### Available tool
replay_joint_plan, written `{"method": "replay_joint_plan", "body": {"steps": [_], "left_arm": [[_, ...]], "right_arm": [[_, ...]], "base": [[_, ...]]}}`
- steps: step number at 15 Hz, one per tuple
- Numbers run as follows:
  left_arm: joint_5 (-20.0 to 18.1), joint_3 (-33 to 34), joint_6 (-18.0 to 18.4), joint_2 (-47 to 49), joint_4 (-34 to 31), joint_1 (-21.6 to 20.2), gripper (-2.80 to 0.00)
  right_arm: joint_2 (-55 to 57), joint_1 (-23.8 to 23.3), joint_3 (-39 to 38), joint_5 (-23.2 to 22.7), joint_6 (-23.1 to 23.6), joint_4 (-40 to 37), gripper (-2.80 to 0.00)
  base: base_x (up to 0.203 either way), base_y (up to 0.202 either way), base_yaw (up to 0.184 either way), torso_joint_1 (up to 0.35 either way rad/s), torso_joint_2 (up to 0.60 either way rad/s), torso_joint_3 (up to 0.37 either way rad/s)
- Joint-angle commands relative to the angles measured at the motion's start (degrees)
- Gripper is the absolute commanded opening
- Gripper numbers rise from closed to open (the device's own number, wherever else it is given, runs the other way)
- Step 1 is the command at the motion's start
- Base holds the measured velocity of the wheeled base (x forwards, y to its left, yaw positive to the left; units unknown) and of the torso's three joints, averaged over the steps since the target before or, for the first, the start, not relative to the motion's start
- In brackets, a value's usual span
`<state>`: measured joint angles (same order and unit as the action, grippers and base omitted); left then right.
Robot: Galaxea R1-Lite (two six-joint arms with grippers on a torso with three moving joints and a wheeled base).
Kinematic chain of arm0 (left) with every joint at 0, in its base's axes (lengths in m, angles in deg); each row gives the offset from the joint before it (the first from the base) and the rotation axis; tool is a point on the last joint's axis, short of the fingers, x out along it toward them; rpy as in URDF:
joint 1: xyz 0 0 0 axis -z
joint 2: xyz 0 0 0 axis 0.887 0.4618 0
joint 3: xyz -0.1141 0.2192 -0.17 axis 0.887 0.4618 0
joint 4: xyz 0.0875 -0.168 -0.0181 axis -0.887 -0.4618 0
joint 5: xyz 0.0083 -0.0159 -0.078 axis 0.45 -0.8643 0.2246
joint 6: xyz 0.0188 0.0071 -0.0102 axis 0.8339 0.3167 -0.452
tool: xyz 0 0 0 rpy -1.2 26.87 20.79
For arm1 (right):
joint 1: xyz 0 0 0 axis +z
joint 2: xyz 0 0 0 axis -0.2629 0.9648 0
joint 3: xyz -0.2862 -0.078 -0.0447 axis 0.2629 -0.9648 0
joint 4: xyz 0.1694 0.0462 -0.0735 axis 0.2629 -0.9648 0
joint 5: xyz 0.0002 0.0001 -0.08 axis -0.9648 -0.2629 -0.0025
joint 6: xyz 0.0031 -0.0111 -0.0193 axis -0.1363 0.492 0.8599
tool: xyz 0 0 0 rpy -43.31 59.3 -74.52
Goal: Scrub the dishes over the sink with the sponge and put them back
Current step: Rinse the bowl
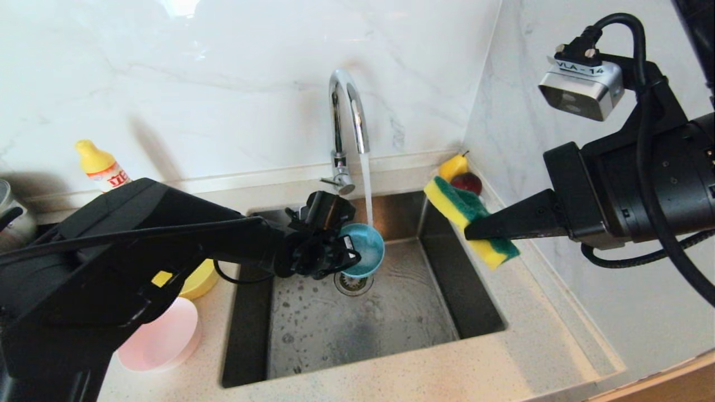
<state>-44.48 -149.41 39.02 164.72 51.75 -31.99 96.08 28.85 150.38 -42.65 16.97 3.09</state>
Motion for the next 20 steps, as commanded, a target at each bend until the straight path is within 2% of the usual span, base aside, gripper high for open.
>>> {"method": "replay_joint_plan", "body": {"steps": [1, 4, 7, 10, 11, 12, 14, 16, 20], "left_arm": [[0.1, 1.4, -0.1, -1.6, 0.0, 0.1, -2.80], [0.6, 7.1, 0.4, -6.2, 0.3, 0.3, -2.80], [1.5, 14.0, 2.0, -15.3, 0.9, -0.2, -2.80], [3.3, 24.1, 6.1, -26.8, 5.4, -2.0, -2.80], [4.3, 28.6, 9.4, -29.9, 9.8, -3.2, -2.80], [5.8, 32.4, 13.7, -31.9, 16.9, -4.6, -2.80], [7.3, 37.4, 20.0, -32.5, 27.4, -7.1, -2.80], [7.6, 40.0, 23.9, -31.6, 35.2, -8.5, -2.80], [7.0, 44.4, 31.3, -30.5, 53.2, -8.7, -2.80]], "right_arm": [[0.0, 0.0, 0.0, -0.1, -0.2, -0.2, -2.80], [0.0, -0.1, 0.0, 0.0, -0.1, -0.2, -2.80], [0.8, -0.1, 0.1, 0.0, -0.1, -0.2, -2.80], [0.8, -0.2, -0.2, 0.0, -0.2, -0.2, -2.80], [0.7, -0.4, -0.2, 0.0, -0.2, -0.2, -2.80], [0.7, -0.5, -0.2, 0.1, -0.2, -0.3, -2.80], [0.5, -0.6, -0.2, 0.1, -0.3, -0.4, -2.80], [0.6, -0.7, -0.2, 0.2, -0.4, -0.3, -2.80], [0.8, -0.7, -0.3, -0.1, -0.4, -0.3, -2.80]], "base": [[0.000, 0.000, 0.000, 0.000, 0.00, 0.000], [0.000, 0.000, 0.000, 0.000, 0.00, 0.000], [0.000, 0.000, 0.000, 0.000, 0.00, 0.000], [0.000, 0.000, 0.000, 0.000, 0.00, 0.000], [0.000, 0.000, 0.000, 0.000, 0.00, 0.000], [0.000, 0.000, 0.000, 0.000, 0.00, 0.000], [0.000, 0.000, 0.000, 0.000, 0.00, 0.000], [0.000, 0.000, 0.000, 0.000, 0.00, 0.000], [0.000, 0.000, 0.000, 0.000, 0.00, 0.000]]}}
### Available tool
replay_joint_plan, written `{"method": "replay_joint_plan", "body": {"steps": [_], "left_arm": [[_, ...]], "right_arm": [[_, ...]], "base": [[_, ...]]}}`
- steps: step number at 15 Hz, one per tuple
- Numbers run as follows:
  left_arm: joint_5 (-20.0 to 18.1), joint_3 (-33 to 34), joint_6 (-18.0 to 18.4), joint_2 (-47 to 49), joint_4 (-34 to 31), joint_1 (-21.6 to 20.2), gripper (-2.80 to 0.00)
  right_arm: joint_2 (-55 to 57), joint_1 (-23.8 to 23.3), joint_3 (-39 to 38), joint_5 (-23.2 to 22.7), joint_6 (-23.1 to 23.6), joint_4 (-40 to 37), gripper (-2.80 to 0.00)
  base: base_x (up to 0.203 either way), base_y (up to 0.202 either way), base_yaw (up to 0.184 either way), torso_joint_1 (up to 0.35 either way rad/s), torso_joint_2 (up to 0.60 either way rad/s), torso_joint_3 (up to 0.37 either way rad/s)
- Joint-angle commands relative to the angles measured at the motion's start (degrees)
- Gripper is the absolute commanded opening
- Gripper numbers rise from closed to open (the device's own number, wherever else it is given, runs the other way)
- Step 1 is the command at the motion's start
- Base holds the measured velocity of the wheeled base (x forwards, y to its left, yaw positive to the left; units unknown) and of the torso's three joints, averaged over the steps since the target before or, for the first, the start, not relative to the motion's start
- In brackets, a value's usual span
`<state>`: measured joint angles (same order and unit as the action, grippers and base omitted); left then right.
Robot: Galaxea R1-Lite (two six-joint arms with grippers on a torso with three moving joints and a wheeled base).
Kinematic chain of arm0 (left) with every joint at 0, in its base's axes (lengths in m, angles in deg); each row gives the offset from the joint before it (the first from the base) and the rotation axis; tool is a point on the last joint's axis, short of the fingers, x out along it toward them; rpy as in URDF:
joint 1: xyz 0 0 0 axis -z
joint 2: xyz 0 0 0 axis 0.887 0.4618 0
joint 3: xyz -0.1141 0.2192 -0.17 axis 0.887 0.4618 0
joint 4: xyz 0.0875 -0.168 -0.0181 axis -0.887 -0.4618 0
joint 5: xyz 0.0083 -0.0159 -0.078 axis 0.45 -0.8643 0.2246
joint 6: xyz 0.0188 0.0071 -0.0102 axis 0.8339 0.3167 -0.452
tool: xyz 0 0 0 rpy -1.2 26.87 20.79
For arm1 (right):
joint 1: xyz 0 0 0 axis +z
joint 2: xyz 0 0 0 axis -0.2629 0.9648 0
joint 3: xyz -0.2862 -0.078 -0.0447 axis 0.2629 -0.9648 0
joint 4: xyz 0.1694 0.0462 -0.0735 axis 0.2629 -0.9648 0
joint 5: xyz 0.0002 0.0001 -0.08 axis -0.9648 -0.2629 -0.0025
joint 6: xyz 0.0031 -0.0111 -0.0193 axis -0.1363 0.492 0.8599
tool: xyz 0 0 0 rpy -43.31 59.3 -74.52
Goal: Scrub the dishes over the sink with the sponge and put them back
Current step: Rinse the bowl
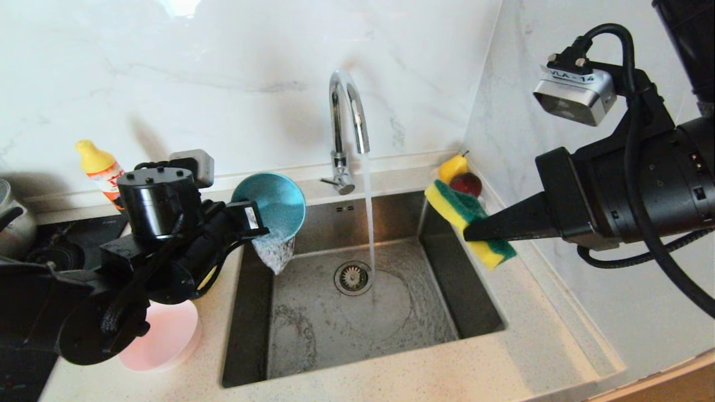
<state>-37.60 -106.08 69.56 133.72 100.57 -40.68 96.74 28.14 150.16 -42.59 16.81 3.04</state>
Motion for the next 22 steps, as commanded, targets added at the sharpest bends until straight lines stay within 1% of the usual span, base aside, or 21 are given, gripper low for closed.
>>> {"method": "replay_joint_plan", "body": {"steps": [1, 3, 4, 7, 9, 11, 13, 14, 17, 20, 22], "left_arm": [[-0.6, 2.6, 3.5, 0.9, 9.5, 0.0, -2.80], [-1.8, 5.4, 8.5, 1.2, 18.7, 0.0, -2.80], [-1.9, 6.2, 9.8, 1.2, 22.1, 0.0, -2.80], [-2.2, 6.5, 10.8, 0.9, 28.1, 0.0, -2.80], [-4.0, 6.6, 11.0, 0.7, 31.8, 0.0, -2.80], [-4.8, 7.2, 13.1, 0.5, 35.3, 0.0, -2.80], [-6.6, 7.9, 16.1, 0.3, 35.3, 0.0, -2.80], [-7.1, 8.3, 16.6, -0.2, 35.3, 0.0, -2.80], [-7.2, 8.4, 16.5, -0.7, 35.3, 0.0, -2.80], [-8.5, 6.5, 16.8, -2.9, 35.3, 0.0, -2.80], [-8.8, 5.7, 16.9, -4.6, 35.3, 0.0, -2.80]], "right_arm": [[0.2, 0.1, -0.3, -0.1, -0.1, -0.2, -2.80], [0.0, 0.1, -0.7, -0.1, 0.0, -0.1, -2.80], [-0.3, 0.1, -0.7, -0.1, 0.0, -0.1, -2.80], [-0.5, 0.1, -0.7, -0.1, 0.0, -0.2, -2.80], [-0.5, 0.0, -0.6, -0.1, 0.0, -0.2, -2.80], [-0.7, 0.1, -0.8, -0.1, 0.0, -0.2, -2.80], [-0.4, 0.0, -0.8, -0.1, -0.1, -0.2, -2.80], [-0.2, 0.0, -0.8, -0.1, -0.1, -0.2, -2.80], [-0.3, 0.1, -1.1, -0.1, -0.1, -0.1, -2.80], [-0.5, 0.1, -1.3, -0.1, -0.1, -0.2, -2.80], [-0.5, 0.1, -1.8, -0.1, 0.0, -0.1, -2.80]], "base": [[0.000, 0.000, 0.000, 0.000, 0.00, 0.000], [0.000, 0.000, 0.000, 0.000, 0.00, 0.000], [0.000, 0.000, 0.000, 0.000, 0.00, 0.000], [0.000, 0.000, 0.000, 0.000, 0.00, 0.000], [0.000, 0.000, 0.000, 0.000, 0.00, 0.000], [0.000, 0.000, 0.000, 0.000, 0.00, 0.000], [0.000, 0.000, 0.000, 0.000, 0.00, 0.000], [0.000, 0.000, 0.000, 0.000, 0.00, 0.000], [0.000, 0.000, 0.000, 0.000, 0.00, 0.000], [0.000, 0.000, 0.000, 0.000, 0.00, 0.000], [0.000, 0.000, 0.000, 0.000, 0.00, 0.000]]}}
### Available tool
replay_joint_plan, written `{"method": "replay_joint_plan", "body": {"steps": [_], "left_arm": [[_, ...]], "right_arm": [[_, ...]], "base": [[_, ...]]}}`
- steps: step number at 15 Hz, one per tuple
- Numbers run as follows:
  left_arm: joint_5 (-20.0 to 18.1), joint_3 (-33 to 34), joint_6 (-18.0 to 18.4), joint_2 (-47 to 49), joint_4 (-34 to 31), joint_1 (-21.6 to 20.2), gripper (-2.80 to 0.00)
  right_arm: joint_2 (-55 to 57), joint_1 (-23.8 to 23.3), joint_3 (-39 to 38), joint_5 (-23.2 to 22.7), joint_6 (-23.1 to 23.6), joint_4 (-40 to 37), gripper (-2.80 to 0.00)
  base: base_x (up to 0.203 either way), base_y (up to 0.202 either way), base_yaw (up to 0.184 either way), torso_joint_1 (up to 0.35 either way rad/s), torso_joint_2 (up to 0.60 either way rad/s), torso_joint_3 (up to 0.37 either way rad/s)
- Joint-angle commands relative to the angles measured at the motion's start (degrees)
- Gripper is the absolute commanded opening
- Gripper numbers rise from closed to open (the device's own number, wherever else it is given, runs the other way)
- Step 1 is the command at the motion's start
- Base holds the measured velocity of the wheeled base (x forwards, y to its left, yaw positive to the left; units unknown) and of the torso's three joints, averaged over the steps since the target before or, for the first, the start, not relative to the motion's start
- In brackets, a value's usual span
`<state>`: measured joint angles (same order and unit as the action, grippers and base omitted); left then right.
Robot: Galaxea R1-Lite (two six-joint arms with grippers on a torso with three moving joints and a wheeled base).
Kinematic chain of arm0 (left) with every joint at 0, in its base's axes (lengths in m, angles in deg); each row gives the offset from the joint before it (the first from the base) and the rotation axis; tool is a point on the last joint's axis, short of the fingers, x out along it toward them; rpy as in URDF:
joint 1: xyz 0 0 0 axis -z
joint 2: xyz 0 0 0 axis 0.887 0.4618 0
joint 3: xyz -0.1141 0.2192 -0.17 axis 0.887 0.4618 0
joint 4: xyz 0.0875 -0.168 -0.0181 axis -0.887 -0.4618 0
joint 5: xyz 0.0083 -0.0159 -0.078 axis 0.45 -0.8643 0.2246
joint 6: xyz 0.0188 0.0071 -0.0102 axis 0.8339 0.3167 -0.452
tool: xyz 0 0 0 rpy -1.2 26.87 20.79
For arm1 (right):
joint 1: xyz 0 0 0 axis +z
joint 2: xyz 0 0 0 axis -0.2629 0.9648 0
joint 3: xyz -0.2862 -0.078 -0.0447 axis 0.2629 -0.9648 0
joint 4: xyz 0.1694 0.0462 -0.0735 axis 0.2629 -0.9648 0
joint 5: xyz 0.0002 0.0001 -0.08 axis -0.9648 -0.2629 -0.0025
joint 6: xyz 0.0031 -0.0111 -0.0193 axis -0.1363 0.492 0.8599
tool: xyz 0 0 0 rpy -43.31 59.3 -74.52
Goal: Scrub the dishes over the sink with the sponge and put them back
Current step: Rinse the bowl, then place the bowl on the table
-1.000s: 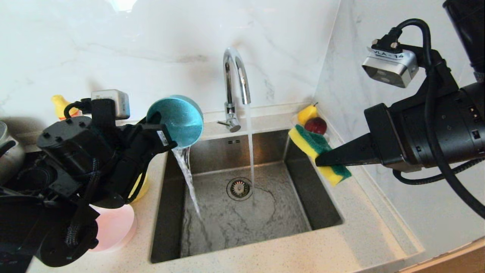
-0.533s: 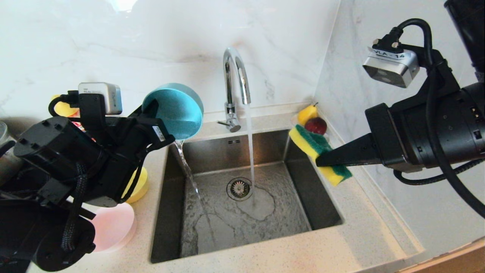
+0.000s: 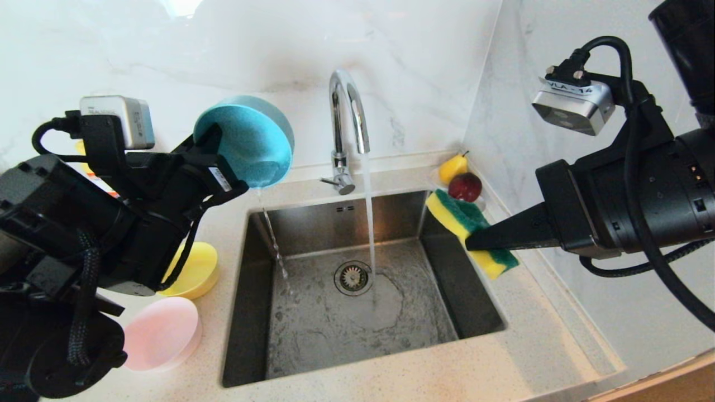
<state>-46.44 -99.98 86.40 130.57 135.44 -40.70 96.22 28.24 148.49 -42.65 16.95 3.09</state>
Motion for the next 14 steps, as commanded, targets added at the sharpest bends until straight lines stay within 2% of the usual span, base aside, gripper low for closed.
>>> {"method": "replay_joint_plan", "body": {"steps": [1, 6, 7, 9, 11, 12, 14], "left_arm": [[0.0, -0.5, 0.1, -1.9, 0.4, 0.0, -2.80], [0.3, -0.3, -0.3, -2.1, 0.3, 0.0, -2.80], [0.9, -0.2, -0.4, -2.4, -2.8, -0.1, -2.80], [2.4, 1.0, -0.8, -4.7, -14.3, -0.1, -2.80], [3.1, 2.4, -1.6, -8.0, -30.9, -0.1, -2.80], [3.3, 2.4, -2.6, -9.9, -40.3, -0.1, -2.80], [3.2, -1.7, -7.0, -13.3, -65.3, -0.1, -2.80]], "right_arm": [[0.0, 0.0, -0.2, -0.2, -0.2, -0.2, -2.80], [0.2, -0.1, 0.5, -0.1, -0.2, -0.2, -2.80], [0.2, -0.5, 0.4, 0.0, -0.2, -0.2, -2.80], [0.2, -0.8, 0.1, 0.0, -0.2, -0.2, -2.80], [0.6, -1.6, 0.0, -0.1, -0.1, -0.2, -2.80], [0.8, -2.0, -0.1, -0.1, -0.1, -0.2, -2.80], [0.8, -2.7, -0.3, -0.4, -0.1, -0.2, -2.80]], "base": [[0.000, 0.000, 0.000, 0.000, 0.00, 0.000], [0.000, 0.000, 0.000, 0.000, 0.00, 0.000], [0.000, 0.000, 0.000, 0.000, 0.00, 0.000], [0.000, 0.000, 0.000, 0.000, 0.00, 0.000], [0.000, 0.000, 0.000, 0.000, 0.00, 0.000], [0.000, 0.000, 0.000, 0.000, 0.00, 0.000], [0.000, 0.000, 0.000, 0.000, 0.00, 0.000]]}}
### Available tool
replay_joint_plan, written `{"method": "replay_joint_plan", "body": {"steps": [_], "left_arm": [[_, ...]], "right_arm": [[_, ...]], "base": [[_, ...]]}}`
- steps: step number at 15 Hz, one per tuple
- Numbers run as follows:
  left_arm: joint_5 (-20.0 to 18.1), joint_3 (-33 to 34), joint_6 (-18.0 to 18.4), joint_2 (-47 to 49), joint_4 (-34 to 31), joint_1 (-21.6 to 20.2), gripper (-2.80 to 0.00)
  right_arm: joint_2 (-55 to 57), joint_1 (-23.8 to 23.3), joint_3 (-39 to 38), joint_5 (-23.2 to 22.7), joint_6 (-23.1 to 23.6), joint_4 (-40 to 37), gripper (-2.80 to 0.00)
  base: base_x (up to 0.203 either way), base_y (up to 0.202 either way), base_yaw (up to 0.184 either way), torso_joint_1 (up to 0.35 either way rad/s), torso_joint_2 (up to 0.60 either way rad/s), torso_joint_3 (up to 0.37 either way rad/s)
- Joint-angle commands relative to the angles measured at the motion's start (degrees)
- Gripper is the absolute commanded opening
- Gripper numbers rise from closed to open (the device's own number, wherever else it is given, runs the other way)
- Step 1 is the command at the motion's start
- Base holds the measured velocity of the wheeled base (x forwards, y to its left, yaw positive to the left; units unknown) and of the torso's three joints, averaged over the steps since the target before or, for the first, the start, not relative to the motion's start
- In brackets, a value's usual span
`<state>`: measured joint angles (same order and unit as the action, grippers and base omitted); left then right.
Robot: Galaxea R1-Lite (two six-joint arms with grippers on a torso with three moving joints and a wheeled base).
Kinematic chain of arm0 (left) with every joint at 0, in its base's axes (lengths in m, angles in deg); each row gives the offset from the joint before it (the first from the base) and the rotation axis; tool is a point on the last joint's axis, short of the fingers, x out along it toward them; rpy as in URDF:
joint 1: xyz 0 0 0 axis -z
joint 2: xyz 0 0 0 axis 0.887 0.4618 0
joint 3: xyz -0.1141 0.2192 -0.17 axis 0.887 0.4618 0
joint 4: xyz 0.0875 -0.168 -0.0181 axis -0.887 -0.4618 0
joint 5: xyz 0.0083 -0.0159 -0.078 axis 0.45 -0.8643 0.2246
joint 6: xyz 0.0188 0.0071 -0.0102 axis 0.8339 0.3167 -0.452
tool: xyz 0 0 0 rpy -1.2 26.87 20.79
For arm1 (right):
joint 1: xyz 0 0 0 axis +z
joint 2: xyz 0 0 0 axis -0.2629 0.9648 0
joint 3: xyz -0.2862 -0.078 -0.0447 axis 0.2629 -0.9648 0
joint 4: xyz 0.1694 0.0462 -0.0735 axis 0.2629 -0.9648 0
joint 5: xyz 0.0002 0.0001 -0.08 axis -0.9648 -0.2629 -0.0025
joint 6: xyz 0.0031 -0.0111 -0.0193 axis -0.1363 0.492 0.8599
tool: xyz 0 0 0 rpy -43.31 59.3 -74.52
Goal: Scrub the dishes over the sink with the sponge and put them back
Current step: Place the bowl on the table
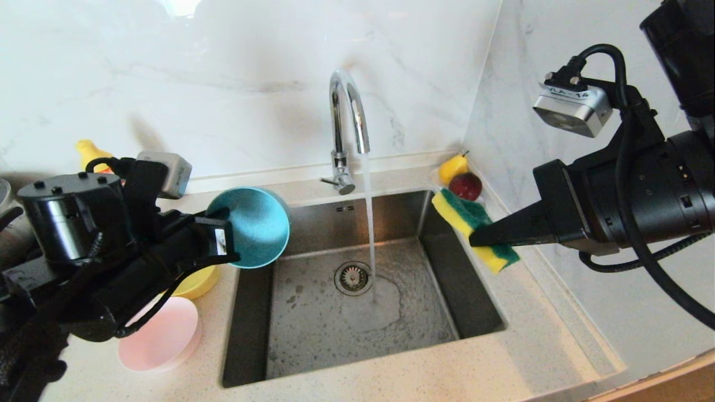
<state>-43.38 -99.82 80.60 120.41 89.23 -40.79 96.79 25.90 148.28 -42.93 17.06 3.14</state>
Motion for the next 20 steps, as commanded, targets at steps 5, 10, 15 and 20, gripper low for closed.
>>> {"method": "replay_joint_plan", "body": {"steps": [5, 10, 15, 20], "left_arm": [[-10.9, -31.9, -19.8, -5.6, -68.3, -3.6, -2.80], [-16.4, -46.7, -28.7, -1.5, -84.4, -19.6, -2.80], [-18.6, -49.6, -34.5, 2.3, -84.1, -37.6, -2.80], [-22.6, -49.8, -39.3, 9.2, -81.7, -51.7, -2.80]], "right_arm": [[-0.4, -1.5, -2.4, -0.2, 0.0, -0.2, -2.80], [-0.6, -3.4, -4.4, -2.1, 0.3, -0.2, -2.80], [0.4, -3.4, -4.7, -2.3, 0.4, 1.4, -2.80], [0.7, -3.5, -5.5, -2.4, 0.4, 2.2, -2.80]], "base": [[0.000, 0.000, 0.000, 0.000, 0.00, 0.000], [0.000, 0.000, 0.000, 0.000, 0.00, 0.000], [0.000, 0.000, 0.000, 0.000, 0.00, 0.000], [0.000, 0.000, 0.000, 0.000, 0.00, 0.000]]}}
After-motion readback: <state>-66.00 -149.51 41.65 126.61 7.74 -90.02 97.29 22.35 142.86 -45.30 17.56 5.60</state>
